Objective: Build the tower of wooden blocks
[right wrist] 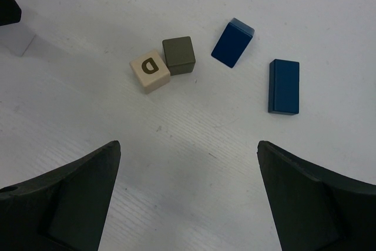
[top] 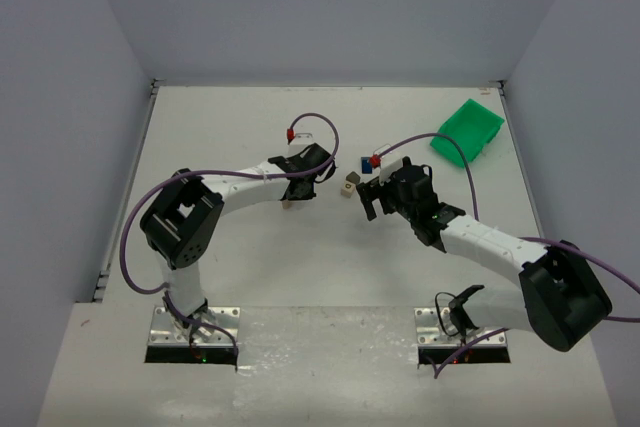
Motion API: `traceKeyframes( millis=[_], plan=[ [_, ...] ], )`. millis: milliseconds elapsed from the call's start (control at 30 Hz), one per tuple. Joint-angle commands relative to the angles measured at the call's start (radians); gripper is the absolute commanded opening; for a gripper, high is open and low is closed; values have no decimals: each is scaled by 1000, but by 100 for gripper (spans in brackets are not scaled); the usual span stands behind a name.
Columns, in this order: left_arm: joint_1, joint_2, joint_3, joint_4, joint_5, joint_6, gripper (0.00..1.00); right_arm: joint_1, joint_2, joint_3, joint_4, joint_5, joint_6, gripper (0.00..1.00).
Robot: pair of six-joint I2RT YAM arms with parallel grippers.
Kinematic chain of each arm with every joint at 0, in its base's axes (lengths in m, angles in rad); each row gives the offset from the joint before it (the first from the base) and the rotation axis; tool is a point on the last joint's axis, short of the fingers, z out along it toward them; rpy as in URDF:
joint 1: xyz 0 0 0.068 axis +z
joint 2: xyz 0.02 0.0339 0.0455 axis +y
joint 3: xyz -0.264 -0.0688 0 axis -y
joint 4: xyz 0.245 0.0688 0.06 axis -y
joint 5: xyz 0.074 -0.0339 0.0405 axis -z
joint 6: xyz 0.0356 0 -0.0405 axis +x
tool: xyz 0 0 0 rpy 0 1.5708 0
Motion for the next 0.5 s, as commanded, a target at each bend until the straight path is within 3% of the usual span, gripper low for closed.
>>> traceKeyframes(
  millis=[0, 467],
  plan=[
    [4, 10, 12, 8, -4, 1, 24, -3, -16, 40, 24, 21, -11, 99],
    [5, -12, 8, 8, 2, 7, 29, -3, -16, 41, 20, 14, -12, 99]
  ],
)
